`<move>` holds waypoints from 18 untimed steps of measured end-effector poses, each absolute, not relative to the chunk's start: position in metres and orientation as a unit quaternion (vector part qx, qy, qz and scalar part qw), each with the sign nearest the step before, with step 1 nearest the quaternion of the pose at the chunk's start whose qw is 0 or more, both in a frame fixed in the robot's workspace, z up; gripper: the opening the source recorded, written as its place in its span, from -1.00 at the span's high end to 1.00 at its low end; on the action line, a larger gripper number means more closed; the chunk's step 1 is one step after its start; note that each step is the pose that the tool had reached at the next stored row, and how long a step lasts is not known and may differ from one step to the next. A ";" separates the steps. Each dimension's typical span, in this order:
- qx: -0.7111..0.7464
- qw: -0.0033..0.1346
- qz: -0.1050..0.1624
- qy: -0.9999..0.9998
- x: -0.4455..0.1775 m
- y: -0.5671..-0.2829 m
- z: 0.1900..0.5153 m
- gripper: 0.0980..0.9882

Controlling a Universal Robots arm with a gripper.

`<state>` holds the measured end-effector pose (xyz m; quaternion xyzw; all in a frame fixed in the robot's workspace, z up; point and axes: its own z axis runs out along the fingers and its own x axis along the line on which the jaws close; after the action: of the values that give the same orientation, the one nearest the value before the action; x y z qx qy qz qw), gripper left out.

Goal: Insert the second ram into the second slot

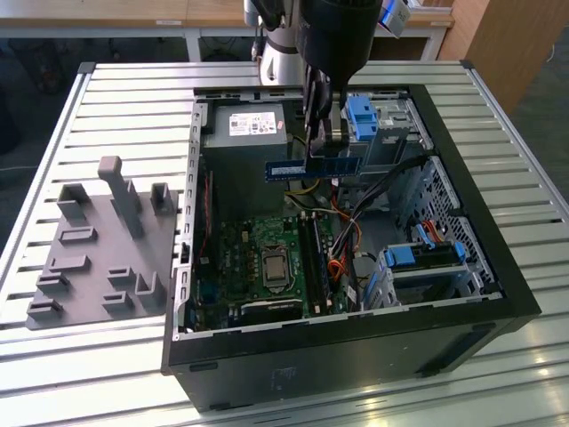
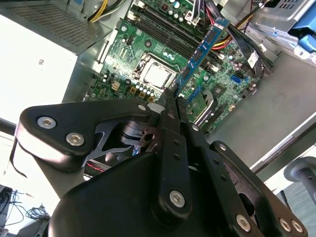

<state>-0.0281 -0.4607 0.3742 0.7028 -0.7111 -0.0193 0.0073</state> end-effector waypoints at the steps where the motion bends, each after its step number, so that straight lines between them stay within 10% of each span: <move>1: 0.703 0.007 -0.019 -0.711 -0.028 -0.461 0.374 0.93; 18: 0.695 0.007 -0.019 -0.718 -0.028 -0.461 0.374 0.93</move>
<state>-0.0281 -0.4607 0.3742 0.6954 -0.7183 -0.0194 0.0071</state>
